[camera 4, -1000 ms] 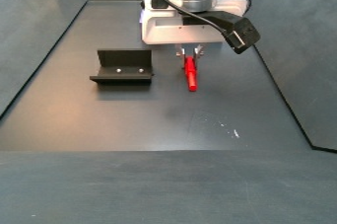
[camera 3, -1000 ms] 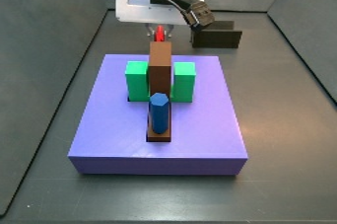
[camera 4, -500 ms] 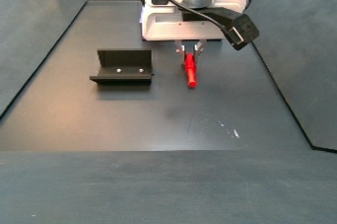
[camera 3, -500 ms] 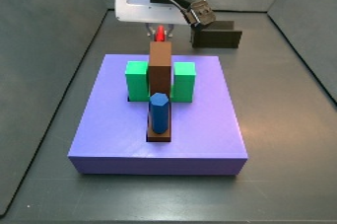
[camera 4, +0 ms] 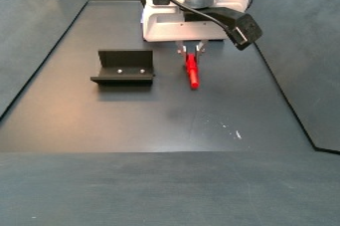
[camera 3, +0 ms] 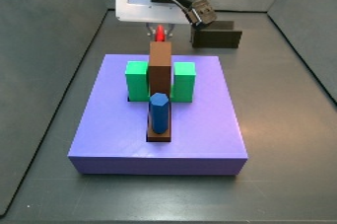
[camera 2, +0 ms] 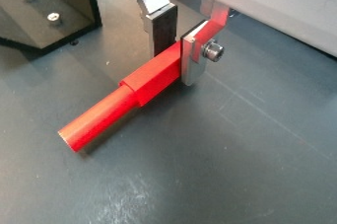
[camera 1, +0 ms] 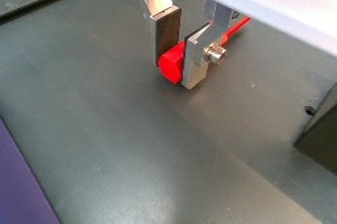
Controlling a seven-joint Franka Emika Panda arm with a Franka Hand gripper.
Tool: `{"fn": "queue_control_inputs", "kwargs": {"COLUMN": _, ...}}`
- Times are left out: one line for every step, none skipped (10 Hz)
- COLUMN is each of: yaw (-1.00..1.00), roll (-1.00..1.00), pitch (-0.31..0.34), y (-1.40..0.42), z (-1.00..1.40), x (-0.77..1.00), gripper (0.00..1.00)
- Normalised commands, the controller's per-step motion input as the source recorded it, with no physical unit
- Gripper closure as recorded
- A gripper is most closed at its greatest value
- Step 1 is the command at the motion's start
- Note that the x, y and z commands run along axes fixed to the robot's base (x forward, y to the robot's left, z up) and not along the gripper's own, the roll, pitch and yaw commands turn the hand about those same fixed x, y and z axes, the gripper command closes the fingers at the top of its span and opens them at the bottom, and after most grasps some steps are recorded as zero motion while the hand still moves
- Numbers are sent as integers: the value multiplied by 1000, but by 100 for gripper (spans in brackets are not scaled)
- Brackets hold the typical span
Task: Pick up the red object. Move up. Place the red object on the fixture. Regrasp the red object. Move to above the board. Insert the red object.
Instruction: Pick up the red object, then move up, then place the red object on the fixture.
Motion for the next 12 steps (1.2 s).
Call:
{"fn": "queue_control_inputs", "kwargs": {"yaw": 0, "roll": 0, "pitch": 0, "y": 0, "z": 0, "x": 0, "gripper": 100}}
{"fn": "queue_control_inputs", "kwargs": {"yaw": 0, "roll": 0, "pitch": 0, "y": 0, "z": 0, "x": 0, "gripper": 100}}
{"fn": "queue_control_inputs", "kwargs": {"yaw": 0, "roll": 0, "pitch": 0, "y": 0, "z": 0, "x": 0, "gripper": 100}}
{"fn": "queue_control_inputs", "kwargs": {"yaw": 0, "roll": 0, "pitch": 0, "y": 0, "z": 833, "x": 0, "gripper": 100}}
{"fn": "queue_control_inputs", "kwargs": {"yaw": 5, "roll": 4, "pitch": -12, "y": 39, "z": 844, "x": 31, "gripper": 100}}
{"fn": "queue_control_inputs", "kwargs": {"yaw": 6, "roll": -2, "pitch": 17, "y": 31, "z": 690, "x": -17, "gripper": 100}}
{"fn": "queue_control_inputs", "kwargs": {"yaw": 4, "roll": -14, "pitch": 0, "y": 19, "z": 382, "x": -19, "gripper": 100}}
{"fn": "queue_control_inputs", "kwargs": {"yaw": -9, "roll": 0, "pitch": 0, "y": 0, "z": 0, "x": 0, "gripper": 100}}
{"fn": "queue_control_inputs", "kwargs": {"yaw": -346, "roll": -43, "pitch": 457, "y": -71, "z": 34, "x": 489, "gripper": 100}}
{"fn": "queue_control_inputs", "kwargs": {"yaw": -674, "roll": -651, "pitch": 231, "y": 0, "z": 223, "x": 420, "gripper": 100}}
{"fn": "queue_control_inputs", "kwargs": {"yaw": -497, "roll": -917, "pitch": 100, "y": 11, "z": 234, "x": 380, "gripper": 100}}
{"fn": "queue_control_inputs", "kwargs": {"yaw": -371, "roll": -1000, "pitch": 0, "y": 26, "z": 246, "x": 400, "gripper": 100}}
